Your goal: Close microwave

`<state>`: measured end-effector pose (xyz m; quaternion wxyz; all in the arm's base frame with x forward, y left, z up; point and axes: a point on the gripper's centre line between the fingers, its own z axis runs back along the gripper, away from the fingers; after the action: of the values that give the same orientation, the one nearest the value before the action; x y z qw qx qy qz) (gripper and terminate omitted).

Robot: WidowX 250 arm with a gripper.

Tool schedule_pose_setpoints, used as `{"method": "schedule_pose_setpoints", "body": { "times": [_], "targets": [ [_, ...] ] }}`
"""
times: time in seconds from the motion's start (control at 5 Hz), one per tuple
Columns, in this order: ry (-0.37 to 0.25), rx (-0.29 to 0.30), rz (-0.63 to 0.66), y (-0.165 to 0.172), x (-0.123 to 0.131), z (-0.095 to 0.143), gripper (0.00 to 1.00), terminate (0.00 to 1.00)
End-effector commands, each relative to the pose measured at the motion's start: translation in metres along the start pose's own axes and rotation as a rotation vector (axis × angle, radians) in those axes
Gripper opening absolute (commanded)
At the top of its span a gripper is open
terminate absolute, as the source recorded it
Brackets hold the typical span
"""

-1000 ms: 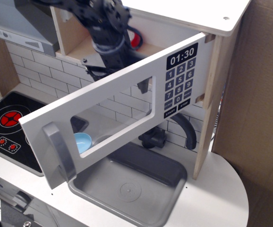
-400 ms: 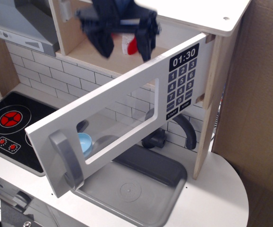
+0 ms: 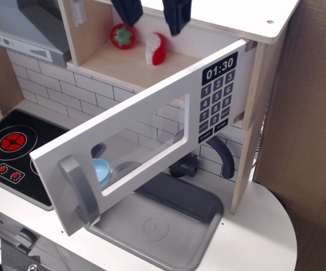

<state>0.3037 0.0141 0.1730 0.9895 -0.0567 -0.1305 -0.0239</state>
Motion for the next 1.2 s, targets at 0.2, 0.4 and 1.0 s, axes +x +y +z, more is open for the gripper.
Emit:
{"method": "schedule_pose_setpoints", "body": {
  "times": [0.2,0.4,1.0],
  "targets": [
    [0.008,-0.062,-0.069,-0.044,-0.008,-0.018,1.00,0.00],
    [-0.017,-0.051,-0.084,-0.043,-0.008,-0.029,1.00,0.00],
    [-0.032,0.216,-0.122,0.002,-0.019,-0.030,1.00,0.00]
  ]
}}
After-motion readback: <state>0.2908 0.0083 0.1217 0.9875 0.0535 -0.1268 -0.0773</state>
